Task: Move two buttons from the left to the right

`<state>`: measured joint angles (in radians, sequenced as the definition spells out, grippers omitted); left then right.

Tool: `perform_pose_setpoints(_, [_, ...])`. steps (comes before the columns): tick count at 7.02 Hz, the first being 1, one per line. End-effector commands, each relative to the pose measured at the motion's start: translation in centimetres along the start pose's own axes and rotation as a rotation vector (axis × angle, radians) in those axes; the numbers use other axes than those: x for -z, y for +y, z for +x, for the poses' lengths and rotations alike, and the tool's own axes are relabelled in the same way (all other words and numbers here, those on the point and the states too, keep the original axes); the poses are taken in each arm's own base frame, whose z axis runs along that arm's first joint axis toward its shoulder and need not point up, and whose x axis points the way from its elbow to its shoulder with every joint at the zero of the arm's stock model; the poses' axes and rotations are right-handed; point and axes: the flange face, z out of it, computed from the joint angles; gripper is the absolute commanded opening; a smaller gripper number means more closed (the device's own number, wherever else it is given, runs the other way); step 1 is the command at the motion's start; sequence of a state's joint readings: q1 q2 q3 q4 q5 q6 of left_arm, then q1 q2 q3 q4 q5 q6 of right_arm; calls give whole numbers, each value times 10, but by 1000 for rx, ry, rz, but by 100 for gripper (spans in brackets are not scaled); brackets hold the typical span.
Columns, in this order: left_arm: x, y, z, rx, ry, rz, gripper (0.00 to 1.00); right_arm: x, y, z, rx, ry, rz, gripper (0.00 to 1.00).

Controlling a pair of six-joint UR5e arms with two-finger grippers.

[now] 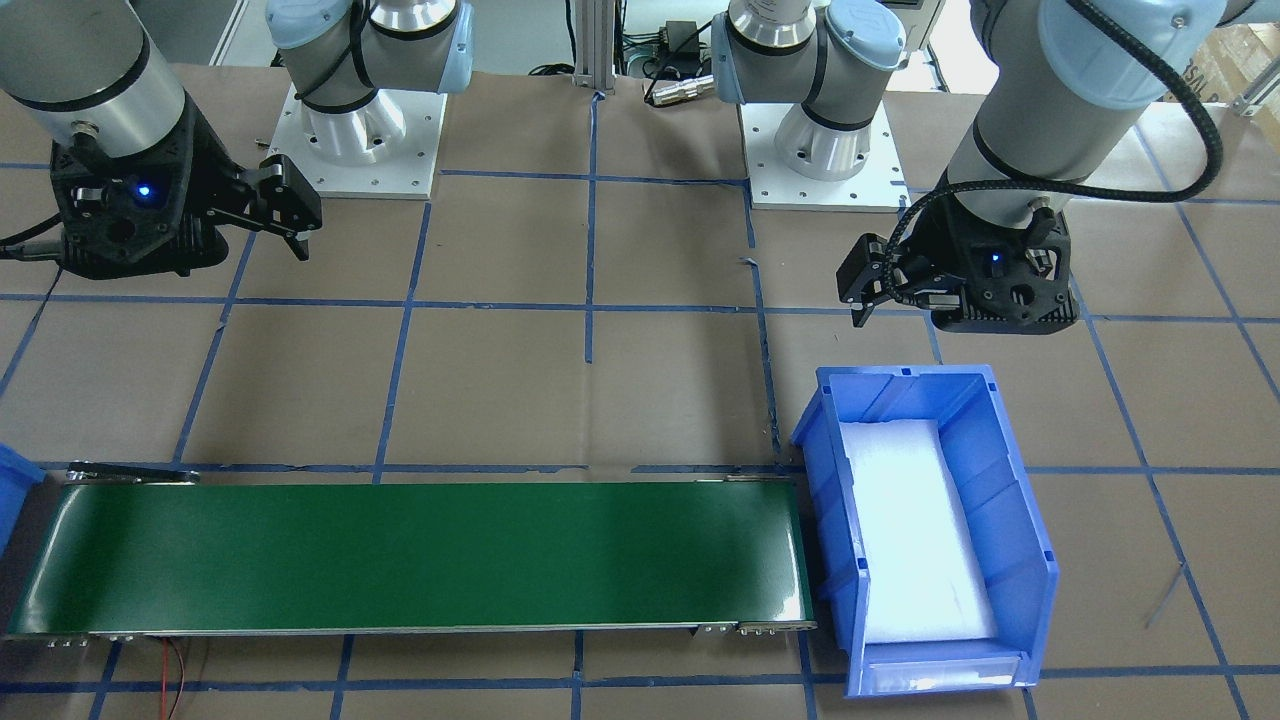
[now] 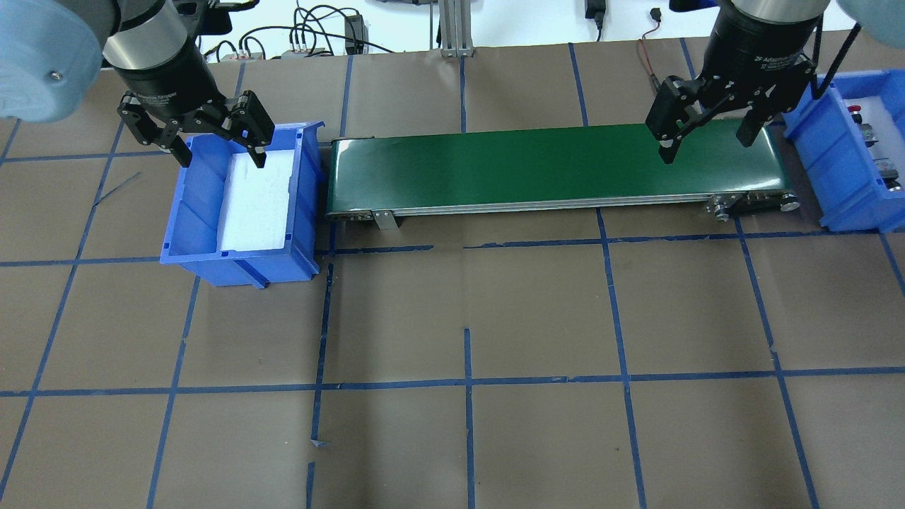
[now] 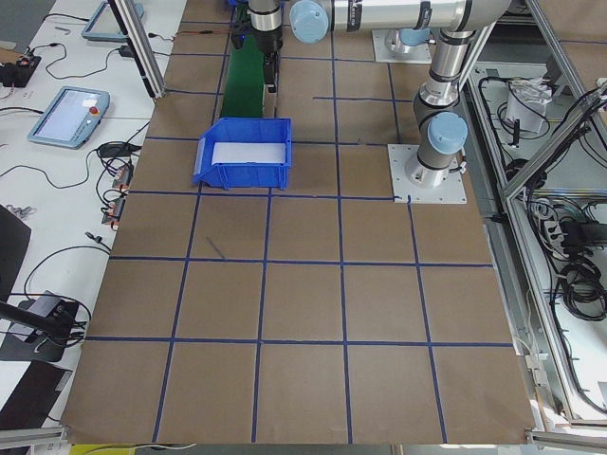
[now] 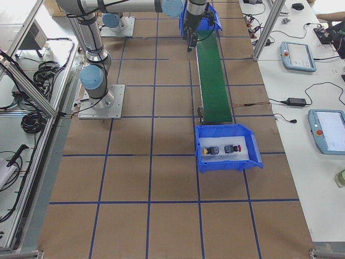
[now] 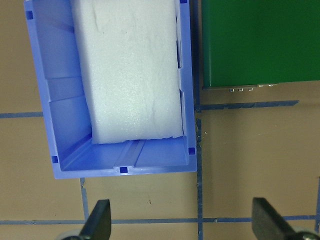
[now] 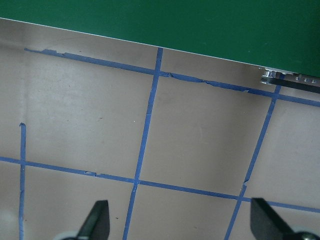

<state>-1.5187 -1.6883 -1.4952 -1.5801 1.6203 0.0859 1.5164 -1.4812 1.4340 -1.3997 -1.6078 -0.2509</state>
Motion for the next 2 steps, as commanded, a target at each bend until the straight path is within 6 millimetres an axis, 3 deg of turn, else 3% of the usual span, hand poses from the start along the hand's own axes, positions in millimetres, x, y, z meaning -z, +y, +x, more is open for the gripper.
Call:
perform_pose_setpoints(1, [-3,0,0,0,1,-5,100,-1,-1,1,1,7,1,100])
perform_pose_setpoints(2, [-4,-1,0,0,1,-9,100,-1,-1,1,1,8,-1,100])
